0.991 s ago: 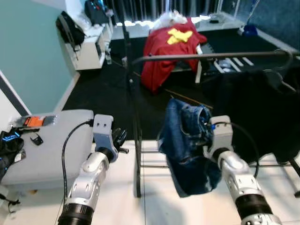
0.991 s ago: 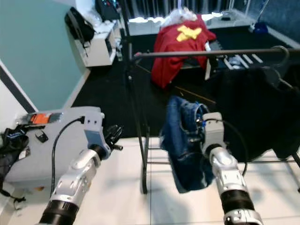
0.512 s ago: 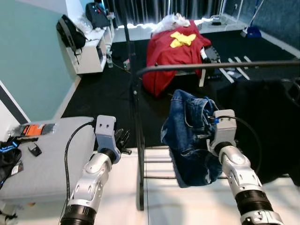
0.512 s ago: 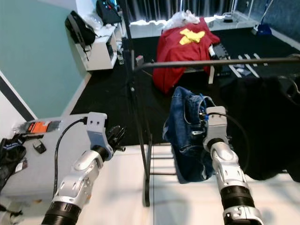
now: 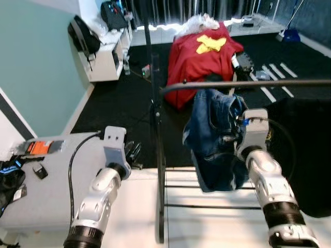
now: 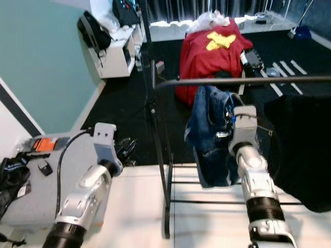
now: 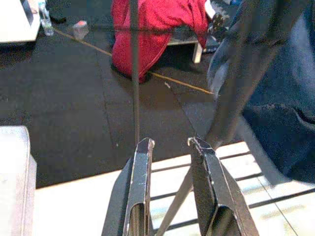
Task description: Hang hanger
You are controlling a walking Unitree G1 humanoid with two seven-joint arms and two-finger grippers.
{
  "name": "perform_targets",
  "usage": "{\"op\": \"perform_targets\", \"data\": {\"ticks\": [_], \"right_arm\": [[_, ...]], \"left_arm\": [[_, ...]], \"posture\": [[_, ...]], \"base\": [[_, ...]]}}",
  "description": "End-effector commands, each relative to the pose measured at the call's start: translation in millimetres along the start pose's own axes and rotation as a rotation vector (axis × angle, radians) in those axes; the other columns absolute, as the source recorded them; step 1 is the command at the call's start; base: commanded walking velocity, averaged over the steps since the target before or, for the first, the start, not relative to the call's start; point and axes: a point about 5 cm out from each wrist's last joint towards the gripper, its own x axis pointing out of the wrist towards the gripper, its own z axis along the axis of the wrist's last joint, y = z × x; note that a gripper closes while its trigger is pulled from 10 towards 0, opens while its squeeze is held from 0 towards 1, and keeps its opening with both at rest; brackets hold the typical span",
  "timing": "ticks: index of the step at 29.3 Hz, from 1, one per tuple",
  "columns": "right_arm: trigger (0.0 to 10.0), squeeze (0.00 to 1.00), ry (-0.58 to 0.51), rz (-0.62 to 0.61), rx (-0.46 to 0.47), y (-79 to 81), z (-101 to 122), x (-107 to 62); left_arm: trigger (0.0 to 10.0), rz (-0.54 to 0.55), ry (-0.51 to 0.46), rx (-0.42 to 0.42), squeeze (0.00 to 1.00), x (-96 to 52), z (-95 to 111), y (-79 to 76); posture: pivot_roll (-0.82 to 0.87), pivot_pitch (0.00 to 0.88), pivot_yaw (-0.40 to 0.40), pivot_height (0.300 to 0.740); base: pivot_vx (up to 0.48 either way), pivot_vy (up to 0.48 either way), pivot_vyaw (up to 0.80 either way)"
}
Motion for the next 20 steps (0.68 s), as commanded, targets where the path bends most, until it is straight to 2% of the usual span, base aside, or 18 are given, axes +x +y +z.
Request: {"op": "perform_targets", "data": {"ticks": [1,15,18,19,20], "right_arm": [[10.0,0.00,-0.064,0.015,-0.008,5.1,14,2.5],[10.0,0.00,-0.083,0.021,0.034,15.2,17,1.6],[10.0,0.00,-0.099,0.007,0.042,13.5,24,3.8],[10.0,0.00,-0.093,0.004,0.040,12.4,26,5.8],[10.0,0.00,-0.093,0.004,0.040,12.4,26,5.8]], "left_arm": [[10.0,0.018,0.029,0.016,0.00,-4.1,-6,5.1],[10.0,0.003,0.024,0.047,0.00,-8.8,-6,5.3],[10.0,-0.050,-0.019,0.028,0.00,-12.7,1,0.6],[10.0,-0.109,-0.054,0.028,0.00,-15.9,6,-4.2],[10.0,-0.109,-0.054,0.028,0.00,-15.9,6,-4.2]], "posture": [[0.05,0.048,0.072,0.740],[0.07,0.067,0.075,0.740],[0.07,0.070,0.075,0.740],[0.07,0.073,0.075,0.740],[0.07,0.073,0.075,0.740]], "base": [[0.000,0.000,0.00],[0.000,0.000,0.00],[0.000,0.000,0.00],[0.000,0.000,0.00],[0.000,0.000,0.00]]}}
